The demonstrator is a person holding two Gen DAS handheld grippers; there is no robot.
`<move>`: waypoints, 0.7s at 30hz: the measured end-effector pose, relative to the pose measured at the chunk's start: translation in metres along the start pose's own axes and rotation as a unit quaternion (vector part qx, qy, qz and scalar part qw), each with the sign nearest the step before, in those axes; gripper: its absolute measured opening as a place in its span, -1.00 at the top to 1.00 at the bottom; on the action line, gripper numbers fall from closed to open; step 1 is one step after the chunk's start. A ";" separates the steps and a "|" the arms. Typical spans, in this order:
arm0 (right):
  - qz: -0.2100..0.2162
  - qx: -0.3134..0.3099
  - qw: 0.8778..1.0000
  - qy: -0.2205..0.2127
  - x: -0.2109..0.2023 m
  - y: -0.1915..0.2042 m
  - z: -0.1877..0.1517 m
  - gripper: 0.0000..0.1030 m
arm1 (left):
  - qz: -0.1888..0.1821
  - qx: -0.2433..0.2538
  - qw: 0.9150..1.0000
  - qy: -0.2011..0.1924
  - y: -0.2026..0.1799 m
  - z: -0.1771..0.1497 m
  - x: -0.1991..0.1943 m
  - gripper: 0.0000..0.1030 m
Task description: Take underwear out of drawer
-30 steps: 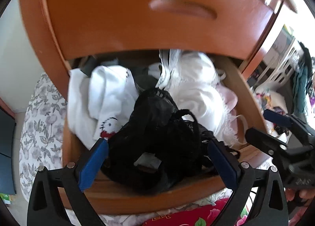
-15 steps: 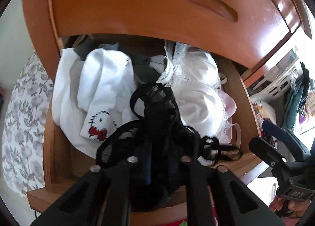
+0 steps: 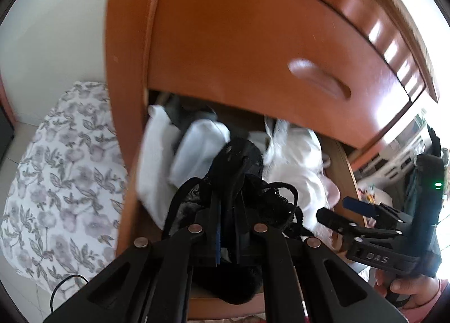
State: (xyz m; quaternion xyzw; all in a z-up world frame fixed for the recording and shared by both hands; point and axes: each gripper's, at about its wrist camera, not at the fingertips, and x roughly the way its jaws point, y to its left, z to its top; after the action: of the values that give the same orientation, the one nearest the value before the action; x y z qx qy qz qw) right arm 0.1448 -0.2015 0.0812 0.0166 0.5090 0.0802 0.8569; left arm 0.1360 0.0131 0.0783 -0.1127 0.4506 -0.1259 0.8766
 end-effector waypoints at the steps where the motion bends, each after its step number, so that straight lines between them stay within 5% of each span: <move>1: -0.001 0.002 1.000 0.006 0.004 0.000 0.002 -0.56 | 0.002 -0.003 1.000 -0.006 0.003 0.001 -0.003 0.87; 14: 0.015 -0.041 0.999 0.032 0.021 0.040 0.011 -0.47 | 0.019 -0.043 0.998 -0.042 0.035 0.006 -0.012 0.87; 21: 0.033 -0.077 0.995 0.051 0.029 0.068 0.006 -0.16 | 0.014 -0.048 0.998 -0.044 0.041 0.004 -0.014 0.87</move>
State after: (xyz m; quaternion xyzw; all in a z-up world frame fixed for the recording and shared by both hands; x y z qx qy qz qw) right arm 0.1551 -0.1299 0.0663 -0.0370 0.5434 0.1482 0.8255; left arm 0.1360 0.0569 0.0788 -0.1537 0.4189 -0.0865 0.8908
